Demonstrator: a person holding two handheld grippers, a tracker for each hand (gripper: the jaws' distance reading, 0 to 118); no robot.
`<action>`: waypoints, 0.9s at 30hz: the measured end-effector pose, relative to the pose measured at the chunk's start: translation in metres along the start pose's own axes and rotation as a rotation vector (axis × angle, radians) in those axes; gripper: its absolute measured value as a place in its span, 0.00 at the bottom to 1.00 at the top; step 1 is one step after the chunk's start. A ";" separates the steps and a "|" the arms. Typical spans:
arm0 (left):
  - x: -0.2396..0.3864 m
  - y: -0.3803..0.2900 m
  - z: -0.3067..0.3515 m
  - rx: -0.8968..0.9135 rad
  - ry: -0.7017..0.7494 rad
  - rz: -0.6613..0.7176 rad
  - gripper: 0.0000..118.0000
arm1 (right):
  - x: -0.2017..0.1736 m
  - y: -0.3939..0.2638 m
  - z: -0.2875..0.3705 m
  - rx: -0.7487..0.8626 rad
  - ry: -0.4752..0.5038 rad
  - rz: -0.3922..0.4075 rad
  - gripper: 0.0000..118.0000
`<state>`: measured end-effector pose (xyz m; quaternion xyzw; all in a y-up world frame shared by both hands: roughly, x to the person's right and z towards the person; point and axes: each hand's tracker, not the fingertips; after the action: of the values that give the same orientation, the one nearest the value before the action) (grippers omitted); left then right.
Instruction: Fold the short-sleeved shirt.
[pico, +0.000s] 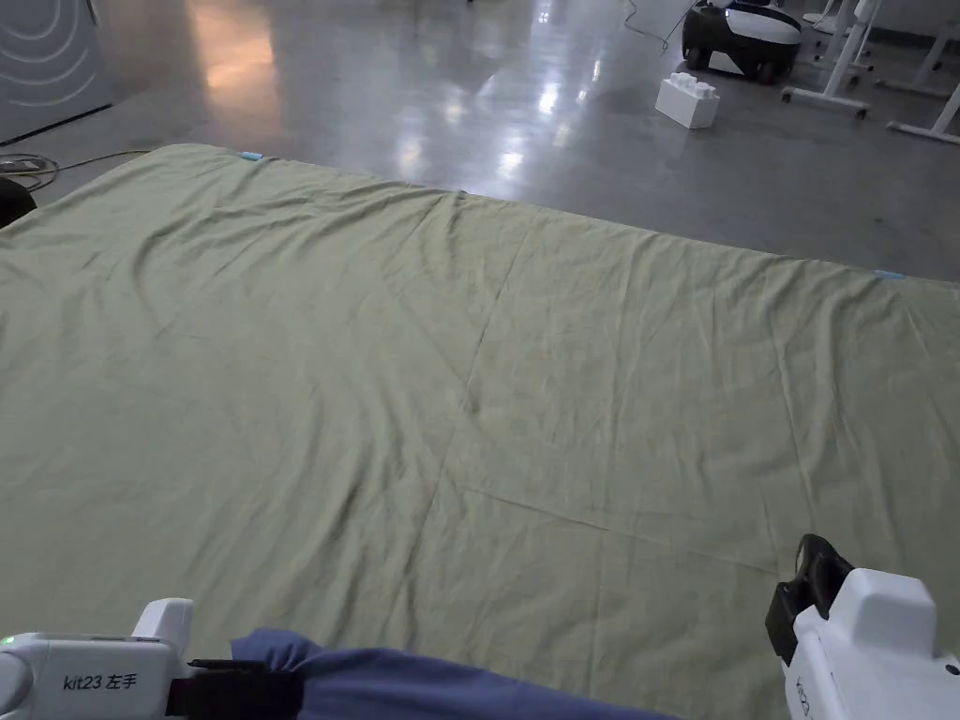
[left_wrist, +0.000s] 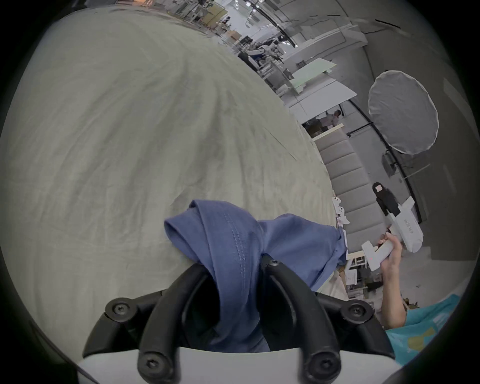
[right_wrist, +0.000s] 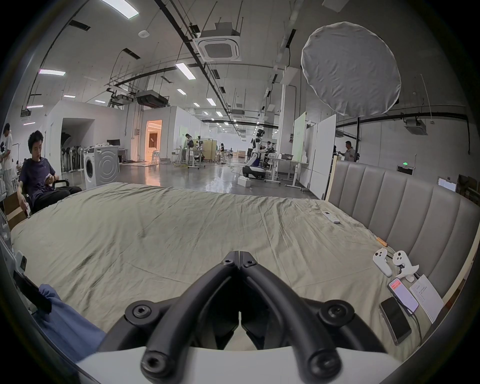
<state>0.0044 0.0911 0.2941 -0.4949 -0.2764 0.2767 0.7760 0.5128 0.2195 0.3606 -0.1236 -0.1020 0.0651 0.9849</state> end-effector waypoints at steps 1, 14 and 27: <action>0.002 -0.001 -0.001 0.009 0.002 0.004 0.20 | 0.000 0.000 0.000 -0.002 0.001 -0.003 0.00; 0.015 0.011 0.015 0.026 0.030 0.017 0.12 | 0.007 -0.002 0.002 -0.014 -0.004 -0.014 0.00; 0.046 0.077 0.090 0.071 0.233 -0.015 0.12 | 0.019 0.002 0.001 0.005 -0.013 -0.018 0.00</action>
<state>-0.0391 0.2059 0.2628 -0.4938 -0.1783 0.2211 0.8219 0.5306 0.2248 0.3648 -0.1200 -0.1096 0.0574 0.9850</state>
